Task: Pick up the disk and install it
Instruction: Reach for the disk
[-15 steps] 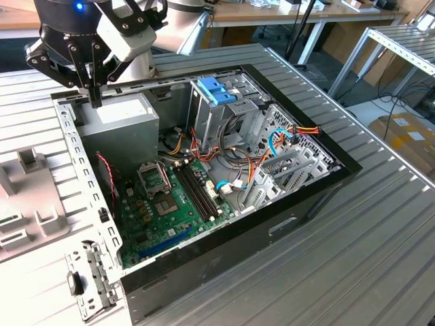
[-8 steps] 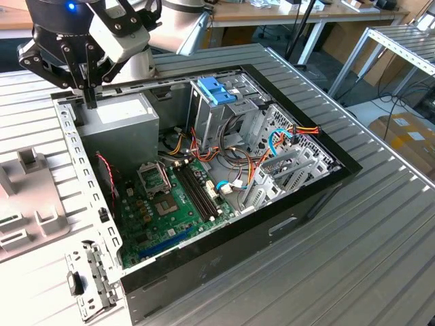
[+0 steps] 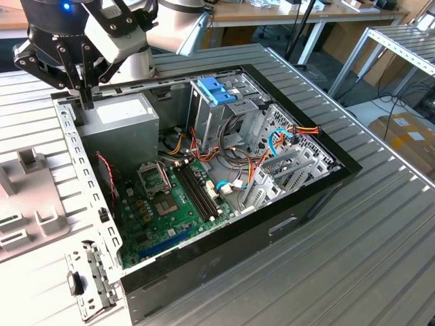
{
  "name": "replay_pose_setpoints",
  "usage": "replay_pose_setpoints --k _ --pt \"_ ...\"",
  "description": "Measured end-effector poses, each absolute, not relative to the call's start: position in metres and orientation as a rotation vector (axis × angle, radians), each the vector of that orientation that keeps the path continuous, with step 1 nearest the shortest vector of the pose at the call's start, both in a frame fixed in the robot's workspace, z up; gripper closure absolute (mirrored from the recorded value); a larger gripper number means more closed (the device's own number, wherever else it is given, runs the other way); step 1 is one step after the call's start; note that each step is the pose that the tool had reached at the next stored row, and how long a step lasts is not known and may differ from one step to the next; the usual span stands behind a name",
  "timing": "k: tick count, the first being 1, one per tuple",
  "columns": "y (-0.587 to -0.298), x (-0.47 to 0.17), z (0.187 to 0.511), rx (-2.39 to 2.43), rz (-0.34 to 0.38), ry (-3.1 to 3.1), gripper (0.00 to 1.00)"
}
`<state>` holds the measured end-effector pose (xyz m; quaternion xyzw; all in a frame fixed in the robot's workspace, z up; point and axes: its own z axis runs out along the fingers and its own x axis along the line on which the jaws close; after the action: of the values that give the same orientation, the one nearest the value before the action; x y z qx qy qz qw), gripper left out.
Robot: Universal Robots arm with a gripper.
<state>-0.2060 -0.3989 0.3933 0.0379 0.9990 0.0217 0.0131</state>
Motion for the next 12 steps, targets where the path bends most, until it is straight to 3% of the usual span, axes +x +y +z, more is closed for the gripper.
replay_pose_setpoints --k 12 --pt "-0.3989 -0.2157 0.3933 0.118 0.068 3.112 0.89"
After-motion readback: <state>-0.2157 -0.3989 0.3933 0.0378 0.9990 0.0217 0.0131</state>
